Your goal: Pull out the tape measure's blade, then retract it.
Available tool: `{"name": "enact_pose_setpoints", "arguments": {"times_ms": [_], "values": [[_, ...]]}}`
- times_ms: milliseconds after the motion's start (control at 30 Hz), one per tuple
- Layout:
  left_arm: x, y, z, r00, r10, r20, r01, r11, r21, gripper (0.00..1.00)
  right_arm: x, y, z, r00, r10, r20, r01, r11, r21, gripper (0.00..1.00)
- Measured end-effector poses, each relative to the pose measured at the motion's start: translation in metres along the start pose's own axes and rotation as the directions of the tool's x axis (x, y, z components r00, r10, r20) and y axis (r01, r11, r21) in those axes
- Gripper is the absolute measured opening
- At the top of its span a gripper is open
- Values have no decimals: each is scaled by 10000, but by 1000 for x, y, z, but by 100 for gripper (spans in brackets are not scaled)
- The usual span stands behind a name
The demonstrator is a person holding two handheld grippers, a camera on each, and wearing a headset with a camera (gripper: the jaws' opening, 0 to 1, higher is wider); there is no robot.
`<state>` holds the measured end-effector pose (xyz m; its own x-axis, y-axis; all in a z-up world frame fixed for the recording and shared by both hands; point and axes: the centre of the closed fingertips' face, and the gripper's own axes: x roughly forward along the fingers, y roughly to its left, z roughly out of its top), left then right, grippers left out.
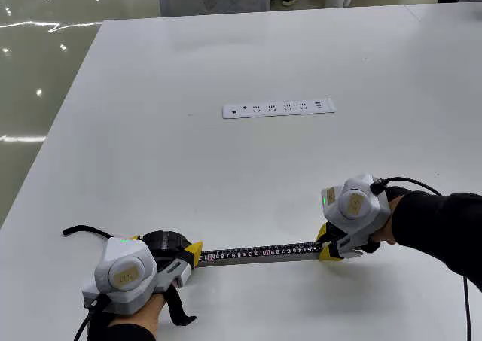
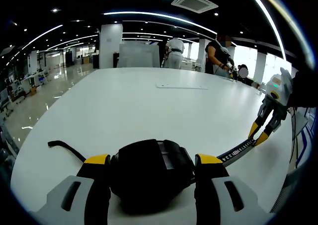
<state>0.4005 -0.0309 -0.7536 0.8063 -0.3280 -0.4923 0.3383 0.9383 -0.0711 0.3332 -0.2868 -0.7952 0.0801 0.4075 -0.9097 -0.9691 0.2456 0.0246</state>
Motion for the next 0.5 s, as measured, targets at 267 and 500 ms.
{"name": "enact_pose_setpoints", "arguments": {"times_ms": [267,500], "values": [[1,1,-4,9994,136,-324,-137,9999,-13,62,0,-1,0,10000,-21,-43,22,9999,116,10],[1,1,-5,9989,8,-465,-10,10000,-46,62,0,-1,0,10000,21,-93,-20,9999,111,10]]}}
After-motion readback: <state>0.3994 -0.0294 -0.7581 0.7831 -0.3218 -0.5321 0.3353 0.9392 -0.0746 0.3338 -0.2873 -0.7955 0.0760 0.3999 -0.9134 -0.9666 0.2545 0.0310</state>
